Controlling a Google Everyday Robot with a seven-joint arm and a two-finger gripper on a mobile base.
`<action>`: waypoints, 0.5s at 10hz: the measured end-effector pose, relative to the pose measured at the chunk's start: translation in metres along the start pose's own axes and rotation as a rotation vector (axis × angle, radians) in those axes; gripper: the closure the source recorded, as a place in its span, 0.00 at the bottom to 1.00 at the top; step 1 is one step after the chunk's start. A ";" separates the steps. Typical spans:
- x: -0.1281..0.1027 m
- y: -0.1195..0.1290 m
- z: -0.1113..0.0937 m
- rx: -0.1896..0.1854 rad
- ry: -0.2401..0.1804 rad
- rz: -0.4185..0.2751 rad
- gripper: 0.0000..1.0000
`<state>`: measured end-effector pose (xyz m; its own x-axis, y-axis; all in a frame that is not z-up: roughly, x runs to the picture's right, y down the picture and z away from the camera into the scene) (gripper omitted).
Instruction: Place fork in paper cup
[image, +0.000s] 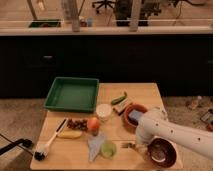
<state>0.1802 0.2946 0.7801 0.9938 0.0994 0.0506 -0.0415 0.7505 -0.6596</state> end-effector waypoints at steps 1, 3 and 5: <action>-0.003 -0.007 -0.005 0.024 -0.007 -0.005 1.00; -0.008 -0.013 -0.014 0.061 -0.017 -0.013 1.00; -0.012 -0.016 -0.018 0.083 -0.027 -0.020 1.00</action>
<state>0.1708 0.2694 0.7761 0.9914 0.1002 0.0841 -0.0309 0.8040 -0.5939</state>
